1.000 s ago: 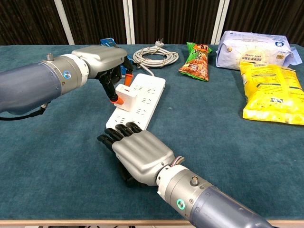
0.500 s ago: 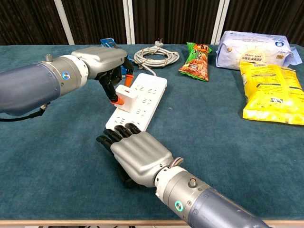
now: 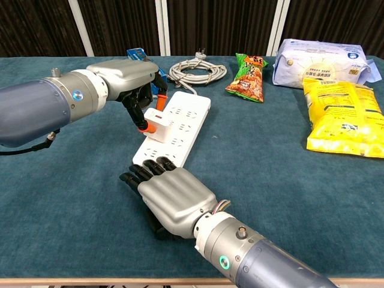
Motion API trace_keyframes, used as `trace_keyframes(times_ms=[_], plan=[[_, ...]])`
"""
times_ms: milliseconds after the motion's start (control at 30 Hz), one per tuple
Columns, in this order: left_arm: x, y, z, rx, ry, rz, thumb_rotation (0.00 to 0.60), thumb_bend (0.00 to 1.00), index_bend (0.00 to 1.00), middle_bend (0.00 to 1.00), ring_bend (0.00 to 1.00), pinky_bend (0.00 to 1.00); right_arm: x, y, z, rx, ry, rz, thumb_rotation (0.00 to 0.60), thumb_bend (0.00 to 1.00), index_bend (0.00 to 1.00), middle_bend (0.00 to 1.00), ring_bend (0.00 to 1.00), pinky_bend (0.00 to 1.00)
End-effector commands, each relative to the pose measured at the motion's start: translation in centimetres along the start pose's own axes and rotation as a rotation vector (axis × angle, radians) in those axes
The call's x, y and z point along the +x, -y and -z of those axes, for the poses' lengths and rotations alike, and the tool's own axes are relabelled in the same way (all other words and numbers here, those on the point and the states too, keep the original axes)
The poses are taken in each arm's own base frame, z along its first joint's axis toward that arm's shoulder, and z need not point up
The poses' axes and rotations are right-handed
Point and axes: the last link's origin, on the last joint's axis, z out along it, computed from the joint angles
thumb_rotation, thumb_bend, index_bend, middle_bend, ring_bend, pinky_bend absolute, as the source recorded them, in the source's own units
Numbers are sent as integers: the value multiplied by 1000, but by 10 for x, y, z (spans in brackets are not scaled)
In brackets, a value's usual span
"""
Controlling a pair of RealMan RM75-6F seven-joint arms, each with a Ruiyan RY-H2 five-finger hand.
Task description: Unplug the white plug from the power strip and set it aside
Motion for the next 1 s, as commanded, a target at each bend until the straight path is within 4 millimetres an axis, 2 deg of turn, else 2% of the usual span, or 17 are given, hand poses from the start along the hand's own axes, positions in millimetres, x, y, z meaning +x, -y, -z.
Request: trace_keyframes(times_ms=[33,200,533,1000], plan=[[0,-3,-3,-4,-1,-3,600,359,824,844,551,547,-1,1,0,0,3,-4,600,804,32,25,0,0],[-2,-6,-8,-3,5,2,600,359,824,844,552,547,-2,2,0,3,6,-7,600,804,32,25,0,0],[1,11,-4,31,-5,6,600,359,823,844,552,547,-5,4,1,5,10,-4,600,803,32,25,0,0],[9,-5,-5,-24,-34,29,600,359,823,844,559,551,-4,4,2,4,6,-5,600,804,32,25,0,0]])
